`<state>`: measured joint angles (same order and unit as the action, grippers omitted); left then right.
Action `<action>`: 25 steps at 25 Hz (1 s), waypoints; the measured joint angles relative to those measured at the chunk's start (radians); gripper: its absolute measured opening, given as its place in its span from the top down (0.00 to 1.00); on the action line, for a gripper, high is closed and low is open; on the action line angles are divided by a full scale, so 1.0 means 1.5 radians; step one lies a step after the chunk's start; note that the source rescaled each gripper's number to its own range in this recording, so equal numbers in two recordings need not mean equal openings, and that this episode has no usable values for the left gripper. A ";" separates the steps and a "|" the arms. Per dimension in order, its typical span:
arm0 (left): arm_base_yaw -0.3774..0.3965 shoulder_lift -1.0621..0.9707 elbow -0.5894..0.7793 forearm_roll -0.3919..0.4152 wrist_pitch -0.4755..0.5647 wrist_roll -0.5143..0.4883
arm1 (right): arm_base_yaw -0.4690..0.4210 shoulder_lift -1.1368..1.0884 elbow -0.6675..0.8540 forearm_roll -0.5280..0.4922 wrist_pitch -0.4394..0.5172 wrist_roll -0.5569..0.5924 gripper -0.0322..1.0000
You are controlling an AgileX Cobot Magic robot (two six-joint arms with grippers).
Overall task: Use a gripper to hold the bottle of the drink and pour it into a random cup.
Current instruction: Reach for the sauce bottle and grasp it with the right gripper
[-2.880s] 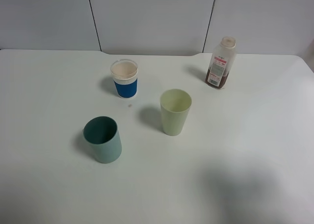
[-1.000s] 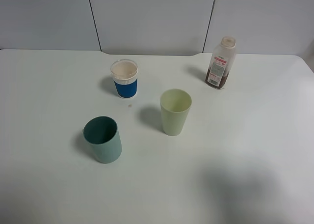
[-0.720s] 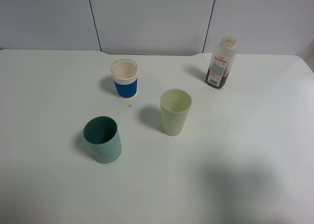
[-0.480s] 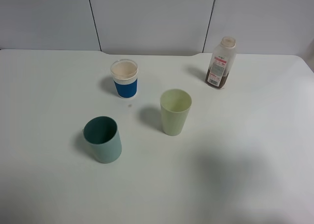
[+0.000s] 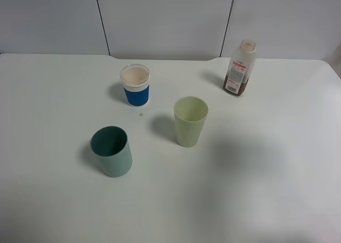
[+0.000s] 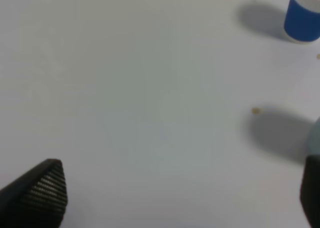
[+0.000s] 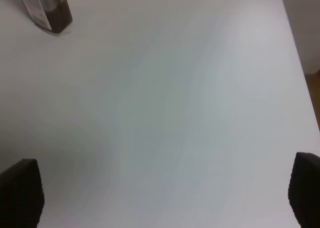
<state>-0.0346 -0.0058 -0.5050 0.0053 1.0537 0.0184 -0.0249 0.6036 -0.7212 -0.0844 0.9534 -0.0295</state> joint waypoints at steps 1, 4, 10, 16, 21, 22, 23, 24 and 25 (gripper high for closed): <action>0.000 0.000 0.000 0.000 0.000 0.000 | 0.000 0.015 -0.001 -0.003 -0.014 -0.002 0.00; 0.000 0.000 0.000 0.000 0.000 0.000 | 0.000 0.056 -0.001 -0.011 -0.063 -0.003 0.00; 0.000 0.000 0.000 0.000 0.000 0.000 | 0.000 0.149 -0.002 -0.011 -0.137 -0.003 0.00; 0.000 0.000 0.000 0.000 0.000 0.000 | 0.000 0.238 -0.002 -0.011 -0.193 -0.005 0.00; 0.000 0.000 0.000 0.000 0.000 0.000 | 0.000 0.287 -0.002 -0.011 -0.225 -0.005 0.00; 0.000 0.000 0.000 0.000 0.000 0.000 | 0.000 0.297 -0.002 -0.012 -0.233 -0.005 0.00; 0.000 0.000 0.000 0.000 0.000 0.000 | 0.000 0.308 -0.002 -0.015 -0.240 -0.005 0.00; 0.000 0.000 0.000 0.000 0.000 0.000 | 0.000 0.316 -0.002 -0.020 -0.247 -0.005 0.00; 0.000 0.000 0.000 0.000 0.000 0.000 | 0.000 0.328 -0.002 -0.027 -0.253 -0.005 0.00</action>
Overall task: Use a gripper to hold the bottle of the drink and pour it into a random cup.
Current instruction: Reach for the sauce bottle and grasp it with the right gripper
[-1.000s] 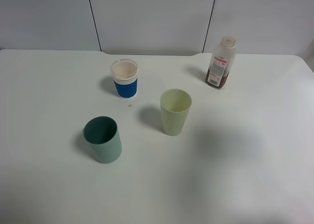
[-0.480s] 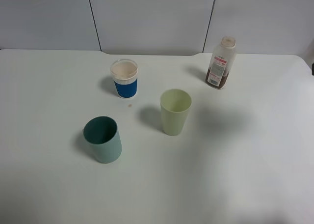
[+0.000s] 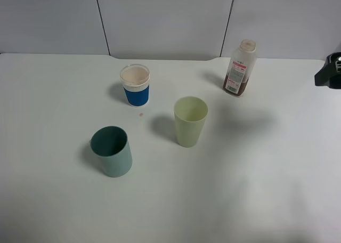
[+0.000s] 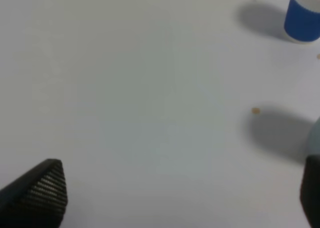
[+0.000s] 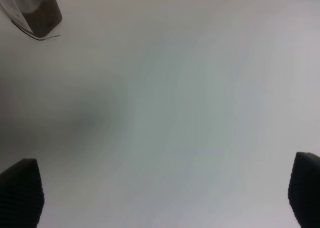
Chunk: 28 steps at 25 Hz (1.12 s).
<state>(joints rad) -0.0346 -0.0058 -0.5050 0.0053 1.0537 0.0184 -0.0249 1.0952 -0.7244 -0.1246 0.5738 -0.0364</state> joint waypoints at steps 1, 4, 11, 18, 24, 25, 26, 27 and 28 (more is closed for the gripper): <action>0.000 0.000 0.000 0.000 0.000 0.000 | 0.000 0.012 0.000 -0.006 -0.004 0.001 0.00; 0.000 0.000 0.000 0.000 0.000 0.000 | 0.000 0.049 0.000 -0.037 -0.015 0.024 0.00; 0.000 0.000 0.000 0.000 0.000 0.000 | 0.016 0.112 0.007 -0.162 -0.034 0.160 0.00; 0.000 0.000 0.000 0.000 0.000 0.000 | 0.065 0.138 0.007 -0.268 -0.104 0.250 0.01; 0.000 0.000 0.000 0.000 0.000 0.000 | 0.070 0.169 0.007 -0.387 -0.159 0.364 0.07; 0.000 0.000 0.000 0.000 0.000 0.000 | 0.070 0.177 0.007 -0.407 -0.168 0.381 0.09; 0.000 0.000 0.000 0.000 0.000 0.000 | 0.070 0.186 0.007 -0.430 -0.179 0.400 0.10; 0.000 0.000 0.000 0.000 0.000 0.000 | 0.070 0.195 0.007 -0.454 -0.191 0.416 0.11; 0.000 0.000 0.000 0.000 0.000 0.000 | 0.070 0.203 0.007 -0.472 -0.206 0.427 0.11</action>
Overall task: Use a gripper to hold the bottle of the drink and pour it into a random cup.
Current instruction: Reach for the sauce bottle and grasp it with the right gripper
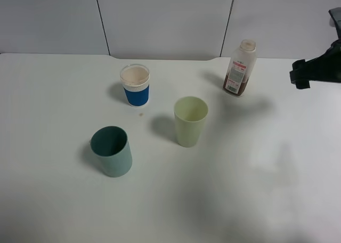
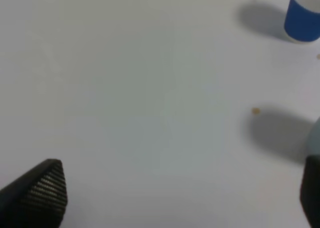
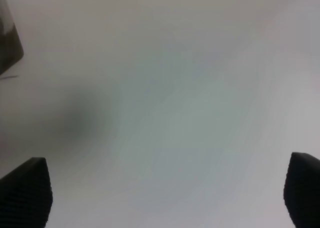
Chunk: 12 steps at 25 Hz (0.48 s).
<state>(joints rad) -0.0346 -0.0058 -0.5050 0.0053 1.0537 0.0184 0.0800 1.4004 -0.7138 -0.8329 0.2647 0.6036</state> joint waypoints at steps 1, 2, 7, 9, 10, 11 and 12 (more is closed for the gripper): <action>0.000 0.000 0.000 0.000 0.000 0.000 | 0.000 0.011 0.000 -0.012 -0.018 0.009 0.12; 0.000 0.000 0.000 0.000 0.000 0.000 | 0.000 0.022 0.000 -0.021 -0.033 0.017 0.12; 0.000 0.000 0.000 0.000 0.000 0.000 | 0.000 0.079 0.000 -0.052 -0.130 0.029 0.13; 0.000 0.000 0.000 0.000 0.000 0.000 | 0.000 0.103 0.000 -0.064 -0.161 0.029 0.13; 0.000 0.000 0.000 0.000 0.000 0.000 | 0.000 0.115 0.000 -0.072 -0.176 0.027 0.13; 0.000 0.000 0.000 0.000 0.000 0.000 | 0.000 0.125 0.000 -0.079 -0.188 0.026 0.13; 0.000 0.000 0.000 0.000 0.000 0.000 | -0.001 0.137 0.000 -0.086 -0.201 0.022 0.13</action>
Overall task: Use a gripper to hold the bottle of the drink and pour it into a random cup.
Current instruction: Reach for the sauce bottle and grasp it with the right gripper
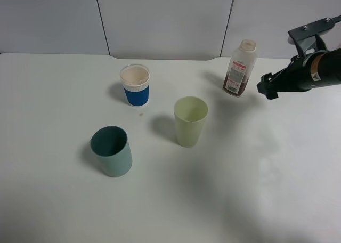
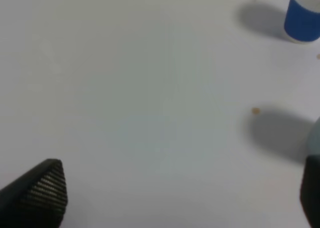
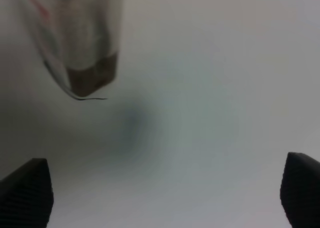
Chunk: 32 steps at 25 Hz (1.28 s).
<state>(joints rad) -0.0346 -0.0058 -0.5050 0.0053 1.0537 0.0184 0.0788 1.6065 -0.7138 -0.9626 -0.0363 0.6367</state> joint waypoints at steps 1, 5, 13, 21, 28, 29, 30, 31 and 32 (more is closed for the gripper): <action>0.000 0.000 0.000 0.000 0.000 0.000 | -0.002 0.011 0.000 -0.003 -0.008 -0.006 0.13; 0.000 0.000 0.000 0.000 0.000 0.000 | -0.021 0.044 0.000 -0.012 -0.029 -0.022 0.13; 0.000 0.000 0.000 0.000 0.000 0.000 | -0.070 0.066 0.000 -0.049 -0.153 -0.033 0.13; 0.000 0.000 0.000 0.000 0.000 0.000 | -0.070 0.102 -0.001 -0.072 -0.193 -0.058 0.13; 0.000 0.000 0.000 0.000 0.000 0.000 | -0.070 0.113 -0.034 -0.072 -0.198 -0.062 0.15; 0.000 0.000 0.000 0.000 0.000 0.000 | -0.070 0.113 -0.037 -0.072 -0.200 -0.063 0.15; 0.000 0.000 0.000 0.000 0.000 0.000 | -0.071 0.113 -0.038 -0.074 -0.204 -0.063 0.15; 0.000 0.000 0.000 0.000 0.000 0.000 | -0.071 0.115 -0.039 -0.082 -0.212 -0.063 0.15; 0.000 0.000 0.000 0.000 0.000 0.000 | -0.072 0.117 -0.040 -0.090 -0.224 -0.063 0.15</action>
<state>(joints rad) -0.0346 -0.0058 -0.5050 0.0053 1.0537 0.0184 -0.0294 1.7814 -0.7740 -1.0982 -0.3719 0.5420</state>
